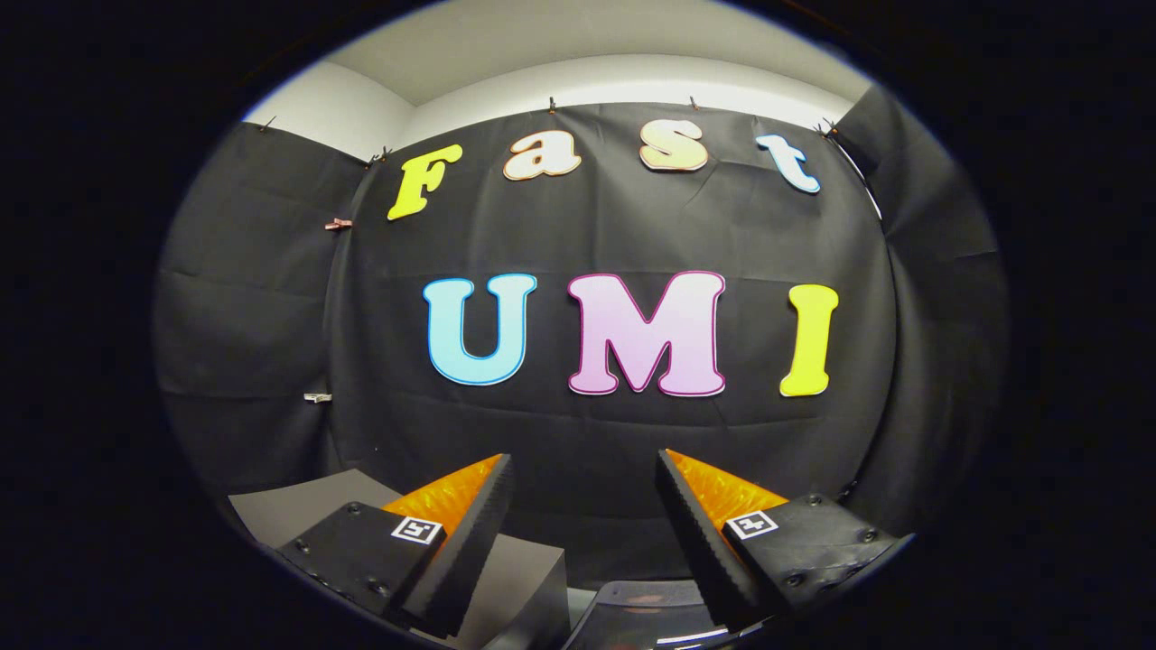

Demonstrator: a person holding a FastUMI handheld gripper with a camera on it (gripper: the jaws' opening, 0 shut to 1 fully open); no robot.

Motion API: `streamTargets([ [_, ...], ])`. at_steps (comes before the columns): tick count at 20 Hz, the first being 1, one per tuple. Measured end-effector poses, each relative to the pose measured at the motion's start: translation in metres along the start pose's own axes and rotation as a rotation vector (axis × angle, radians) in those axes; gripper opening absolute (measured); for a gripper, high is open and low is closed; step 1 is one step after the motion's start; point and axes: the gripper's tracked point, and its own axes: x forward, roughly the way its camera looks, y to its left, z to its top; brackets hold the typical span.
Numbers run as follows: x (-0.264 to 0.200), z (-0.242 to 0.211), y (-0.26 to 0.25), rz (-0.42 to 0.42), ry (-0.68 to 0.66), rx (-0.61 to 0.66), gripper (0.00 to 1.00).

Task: Put the clothes into the washing machine and then close the washing machine lid.

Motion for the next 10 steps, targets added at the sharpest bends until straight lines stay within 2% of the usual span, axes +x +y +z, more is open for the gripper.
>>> streamTargets([
  [10, -0.012, 0.000, 0.011, 0.007, -0.002, -0.012, 0.98],
])
